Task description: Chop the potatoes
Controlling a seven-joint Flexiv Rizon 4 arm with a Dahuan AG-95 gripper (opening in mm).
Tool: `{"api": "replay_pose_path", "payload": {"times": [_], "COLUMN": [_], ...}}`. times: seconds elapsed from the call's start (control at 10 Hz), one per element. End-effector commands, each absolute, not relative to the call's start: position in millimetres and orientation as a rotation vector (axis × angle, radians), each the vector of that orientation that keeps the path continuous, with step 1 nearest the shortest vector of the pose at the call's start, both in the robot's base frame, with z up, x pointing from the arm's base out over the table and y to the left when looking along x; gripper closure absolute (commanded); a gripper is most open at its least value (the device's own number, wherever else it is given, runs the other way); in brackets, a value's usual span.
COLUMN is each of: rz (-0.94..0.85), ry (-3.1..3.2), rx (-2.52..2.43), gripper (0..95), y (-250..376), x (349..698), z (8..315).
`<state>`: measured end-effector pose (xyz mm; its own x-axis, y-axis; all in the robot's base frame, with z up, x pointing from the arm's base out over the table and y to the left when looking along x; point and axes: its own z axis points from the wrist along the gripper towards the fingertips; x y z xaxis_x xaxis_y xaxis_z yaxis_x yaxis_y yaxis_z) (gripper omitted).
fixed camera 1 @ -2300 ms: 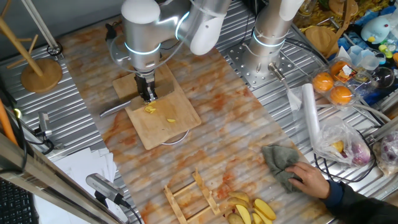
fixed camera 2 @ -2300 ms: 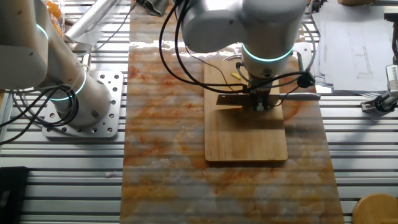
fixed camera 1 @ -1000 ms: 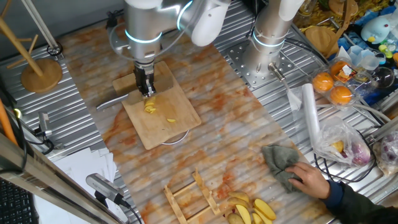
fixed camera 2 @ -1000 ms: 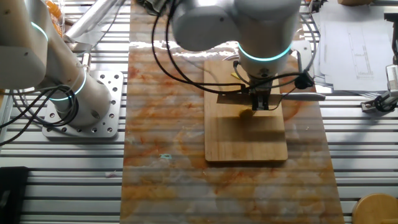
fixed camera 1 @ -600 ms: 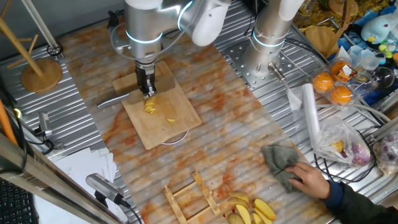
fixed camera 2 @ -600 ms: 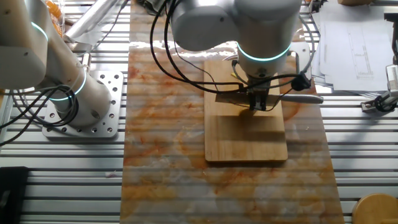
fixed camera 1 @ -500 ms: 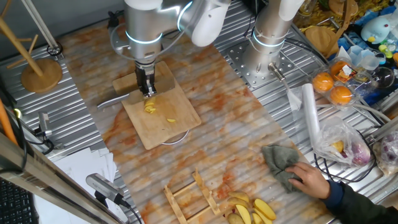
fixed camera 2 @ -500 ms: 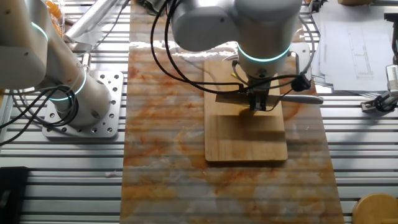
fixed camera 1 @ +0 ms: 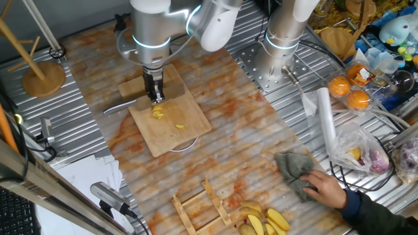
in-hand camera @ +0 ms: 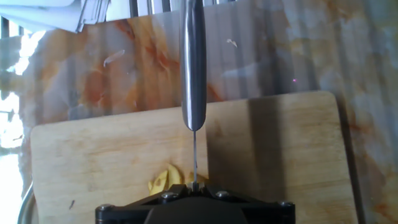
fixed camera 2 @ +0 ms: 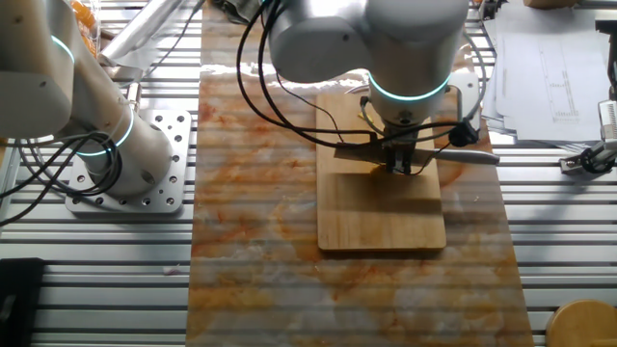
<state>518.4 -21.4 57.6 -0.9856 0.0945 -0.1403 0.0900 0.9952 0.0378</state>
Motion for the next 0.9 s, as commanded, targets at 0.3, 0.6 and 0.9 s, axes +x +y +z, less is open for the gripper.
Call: {"api": "replay_pose_path", "payload": {"times": [0.3,0.6,0.9], "rz": [0.052,0.023,0.011], "ry": [2.994,2.978,2.971], "rx": [0.134,0.131,0.127], "gripper": [95.0,95.0,95.0], "y": [-24.3,-22.0,-21.0], "x": [512.9,511.9,511.7], "z": [56.9,41.8,36.3]}}
